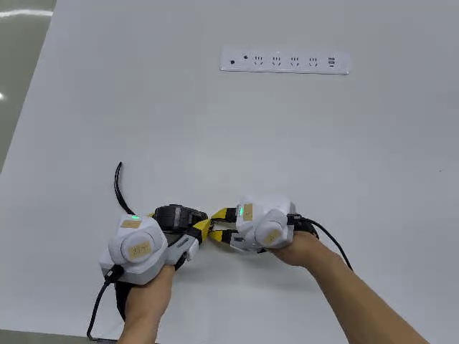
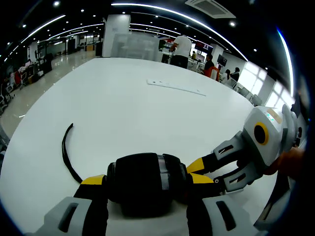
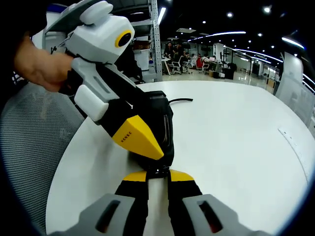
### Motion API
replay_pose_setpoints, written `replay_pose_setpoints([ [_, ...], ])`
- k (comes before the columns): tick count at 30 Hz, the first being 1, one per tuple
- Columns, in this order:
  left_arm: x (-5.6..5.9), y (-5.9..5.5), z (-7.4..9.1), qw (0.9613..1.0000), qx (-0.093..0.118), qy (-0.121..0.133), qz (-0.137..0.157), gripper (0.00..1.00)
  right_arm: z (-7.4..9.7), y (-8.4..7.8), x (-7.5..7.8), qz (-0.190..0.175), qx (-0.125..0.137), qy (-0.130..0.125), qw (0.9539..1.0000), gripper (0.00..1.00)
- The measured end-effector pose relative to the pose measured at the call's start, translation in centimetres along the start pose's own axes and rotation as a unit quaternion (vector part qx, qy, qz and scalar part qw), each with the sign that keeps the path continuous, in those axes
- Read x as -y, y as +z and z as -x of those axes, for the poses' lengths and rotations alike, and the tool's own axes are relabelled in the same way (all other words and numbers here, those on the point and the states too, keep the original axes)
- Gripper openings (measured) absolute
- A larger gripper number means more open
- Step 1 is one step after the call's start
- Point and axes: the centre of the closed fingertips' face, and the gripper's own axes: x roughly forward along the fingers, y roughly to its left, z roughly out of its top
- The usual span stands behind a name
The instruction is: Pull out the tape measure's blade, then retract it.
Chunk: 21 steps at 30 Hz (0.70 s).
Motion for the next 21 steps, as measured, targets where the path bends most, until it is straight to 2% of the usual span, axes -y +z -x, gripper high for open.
replay_pose_setpoints([
  [12,0.06,-0.06,-0.06,0.9999,-0.005,-0.002,-0.009,0.63,-0.15,-0.15,-0.09,-0.001,-0.003,0.001,1.0,0.13],
  [21,0.06,-0.07,-0.16,1.0,-0.007,-0.003,-0.006,0.64,-0.25,-0.23,0.11,0.007,-0.014,-0.008,0.9998,0.16],
])
